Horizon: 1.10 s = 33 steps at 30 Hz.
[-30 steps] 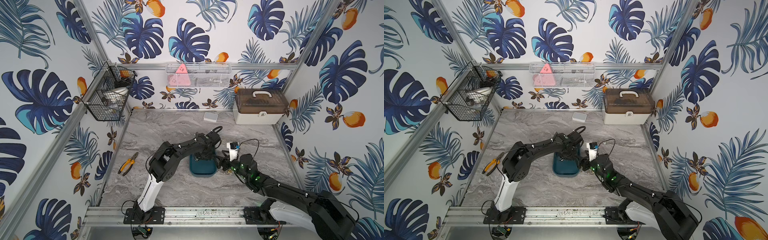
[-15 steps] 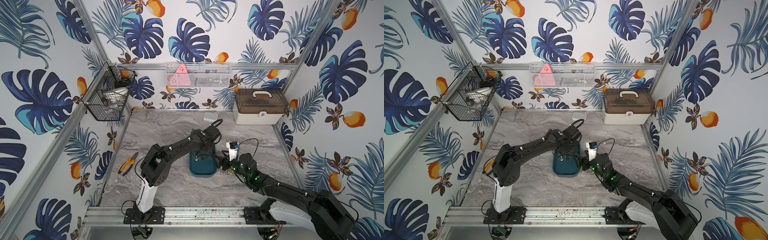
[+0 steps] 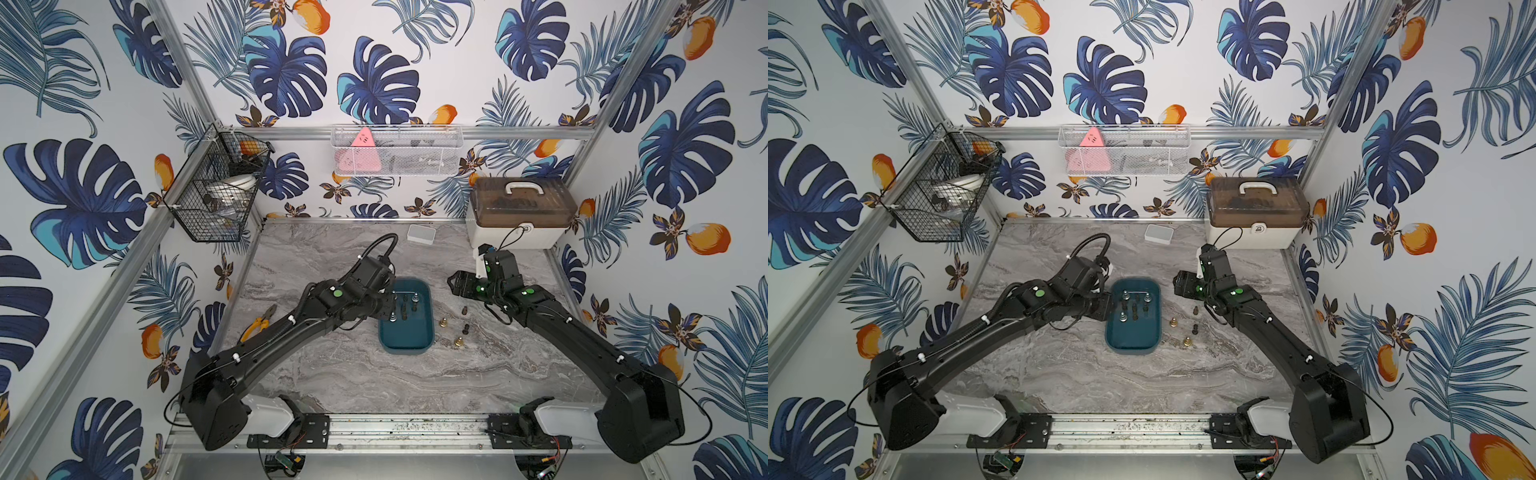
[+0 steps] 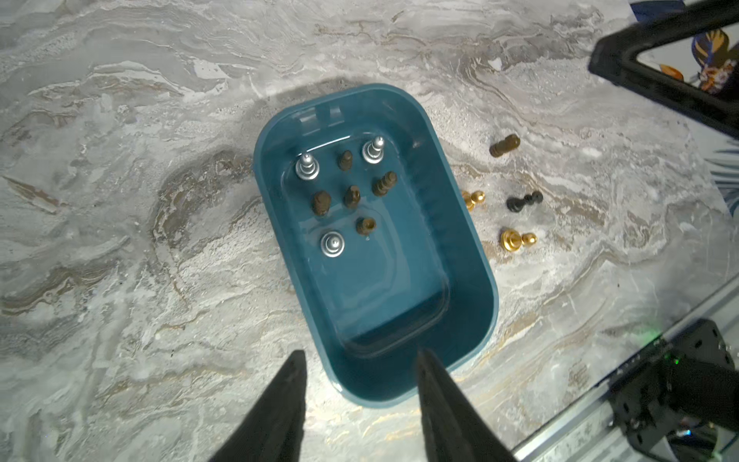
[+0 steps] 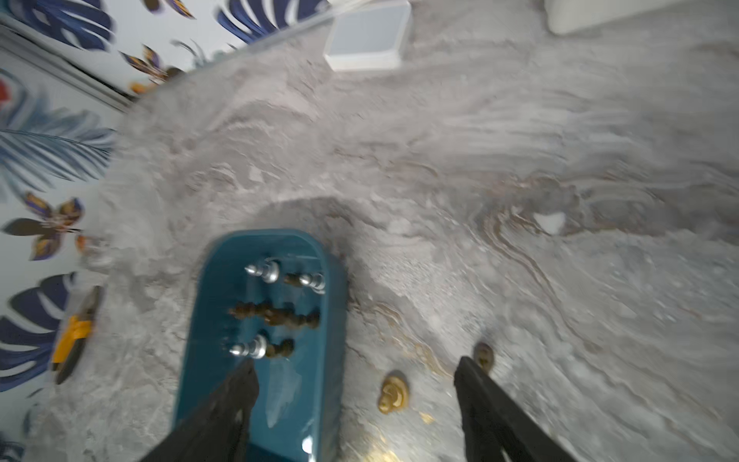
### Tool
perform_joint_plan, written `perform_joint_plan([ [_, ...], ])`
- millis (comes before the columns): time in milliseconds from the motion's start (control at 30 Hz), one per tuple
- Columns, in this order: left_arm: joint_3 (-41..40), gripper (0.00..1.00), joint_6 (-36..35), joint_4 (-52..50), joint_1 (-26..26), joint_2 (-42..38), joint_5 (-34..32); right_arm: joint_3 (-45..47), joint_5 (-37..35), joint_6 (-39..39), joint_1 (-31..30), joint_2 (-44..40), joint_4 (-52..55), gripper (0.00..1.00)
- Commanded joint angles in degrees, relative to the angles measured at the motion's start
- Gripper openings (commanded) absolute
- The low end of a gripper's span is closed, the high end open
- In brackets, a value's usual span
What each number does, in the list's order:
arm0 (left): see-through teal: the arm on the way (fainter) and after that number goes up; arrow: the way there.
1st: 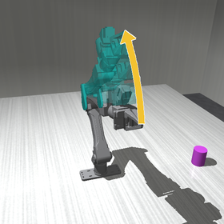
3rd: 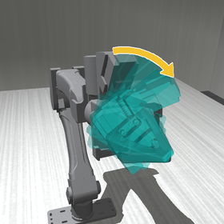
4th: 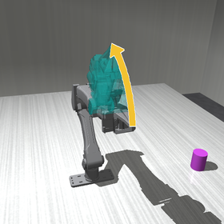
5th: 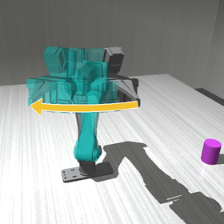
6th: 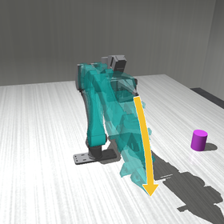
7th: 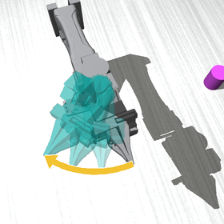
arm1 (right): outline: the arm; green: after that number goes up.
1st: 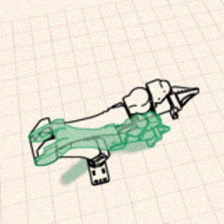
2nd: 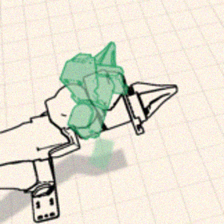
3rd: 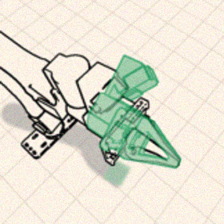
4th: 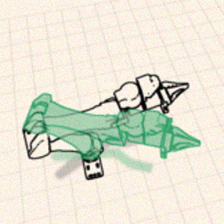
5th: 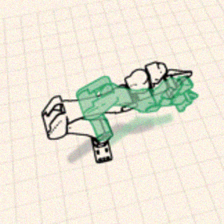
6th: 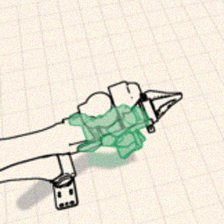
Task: Put the chess pieces into the storage box
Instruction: Pick up the chess piece at the center of the board.
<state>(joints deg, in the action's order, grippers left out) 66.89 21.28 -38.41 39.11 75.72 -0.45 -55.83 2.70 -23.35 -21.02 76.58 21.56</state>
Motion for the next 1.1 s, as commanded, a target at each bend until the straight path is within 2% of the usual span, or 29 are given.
perform_joint_plan([
  [0, -2.8, 0.48, -8.2, -0.1, -0.1, -4.1, 7.6, -3.0, -2.4, 1.9, 1.0, 4.1, 13.3, 0.77],
  [167, -7.2, 0.48, -13.2, 1.5, -0.1, -5.8, 13.2, -6.2, -4.9, 3.6, 1.3, 12.2, 16.3, 0.69],
  [300, -9.2, 0.48, -12.8, 5.8, 0.0, -5.4, 15.0, -8.8, -4.9, 3.8, 1.3, 17.5, 17.5, 0.60],
  [467, -8.7, 0.50, -12.7, 8.4, 0.1, -4.5, 18.2, -9.7, -6.4, 4.0, 1.3, 21.2, 15.1, 0.55],
  [867, -9.0, 0.51, -13.9, 7.1, 0.4, -3.7, 17.9, -13.9, -9.6, 4.7, 1.3, 27.4, 14.8, 0.36],
  [1067, -8.9, 0.51, -13.8, 6.9, 0.5, -3.5, 17.1, -14.3, -9.9, 4.8, 1.2, 28.1, 14.8, 0.32],
])
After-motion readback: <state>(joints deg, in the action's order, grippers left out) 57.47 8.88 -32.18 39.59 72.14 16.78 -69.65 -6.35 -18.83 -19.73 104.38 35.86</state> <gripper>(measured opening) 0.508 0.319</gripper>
